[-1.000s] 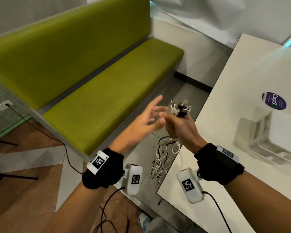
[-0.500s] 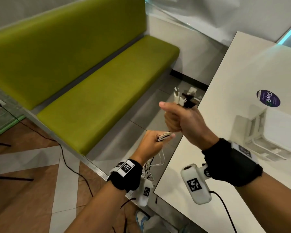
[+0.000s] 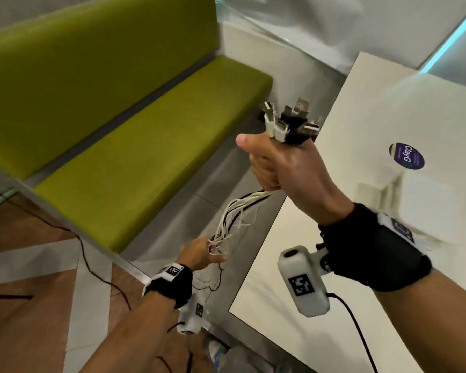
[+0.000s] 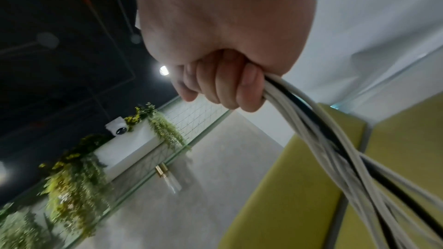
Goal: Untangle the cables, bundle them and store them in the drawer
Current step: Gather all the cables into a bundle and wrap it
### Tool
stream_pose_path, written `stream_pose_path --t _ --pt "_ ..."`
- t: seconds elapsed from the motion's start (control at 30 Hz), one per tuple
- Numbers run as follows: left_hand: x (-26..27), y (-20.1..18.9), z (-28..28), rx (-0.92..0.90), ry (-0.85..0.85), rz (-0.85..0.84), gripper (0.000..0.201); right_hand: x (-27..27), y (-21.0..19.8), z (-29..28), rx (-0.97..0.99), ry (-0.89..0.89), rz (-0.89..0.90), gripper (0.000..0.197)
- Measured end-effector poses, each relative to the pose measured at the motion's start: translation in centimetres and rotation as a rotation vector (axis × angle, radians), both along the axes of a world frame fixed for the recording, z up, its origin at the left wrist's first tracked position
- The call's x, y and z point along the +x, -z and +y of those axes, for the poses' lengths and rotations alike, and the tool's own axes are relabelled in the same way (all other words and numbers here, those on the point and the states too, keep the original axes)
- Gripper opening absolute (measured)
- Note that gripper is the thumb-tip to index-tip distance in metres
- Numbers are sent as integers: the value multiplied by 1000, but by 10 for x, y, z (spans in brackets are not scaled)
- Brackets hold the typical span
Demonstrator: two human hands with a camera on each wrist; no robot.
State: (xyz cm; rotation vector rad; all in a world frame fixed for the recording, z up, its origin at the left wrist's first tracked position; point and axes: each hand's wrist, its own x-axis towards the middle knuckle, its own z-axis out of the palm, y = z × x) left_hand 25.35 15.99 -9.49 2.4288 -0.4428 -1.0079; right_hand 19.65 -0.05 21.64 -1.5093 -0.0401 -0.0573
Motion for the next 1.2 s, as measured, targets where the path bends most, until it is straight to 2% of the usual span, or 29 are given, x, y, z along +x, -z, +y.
stream_pose_path --t 0.1,0.17,0.23,0.33,0.4,0.47,0.6,0.7,0.8,0.87,0.93,1.0,1.07,1.2 --pt "20 -26 9 -105 -7 6 101 1 17 -3 -20 10 22 52" --pt "31 -62 12 -137 92 -22 102 0 27 0 -47 18 36 51" --pt "34 -104 12 -285 145 6 85 -1 32 0 -24 15 52 51" --pt "25 -148 6 -646 34 44 57 0 33 0 5 -3 82 58" --pt "14 -168 -5 -837 -29 17 36 1 32 0 -32 -15 80 63" --pt "2 -182 -19 -904 10 -81 18 1 31 0 -79 -2 74 62" --pt "-8 -183 -37 -830 182 -359 11 -1 32 -2 -173 68 93 45" --pt "-9 -169 -47 -699 373 -663 24 -1 31 0 -148 69 81 58" --pt "-13 -158 -55 -520 410 -811 32 0 29 4 -111 46 82 60" --pt "-14 -154 -59 -445 447 -823 37 -1 30 8 -42 24 101 53" --pt "-14 -149 -66 -460 484 -807 45 -3 31 13 17 -30 106 50" --pt "-20 -152 -74 -478 475 -644 60 -5 32 19 49 -72 117 50" --pt "-18 -140 -81 -413 392 -479 63 -8 34 24 36 -91 111 51" --pt "-18 -133 -86 -361 383 -508 62 -11 32 23 -51 -71 93 50"
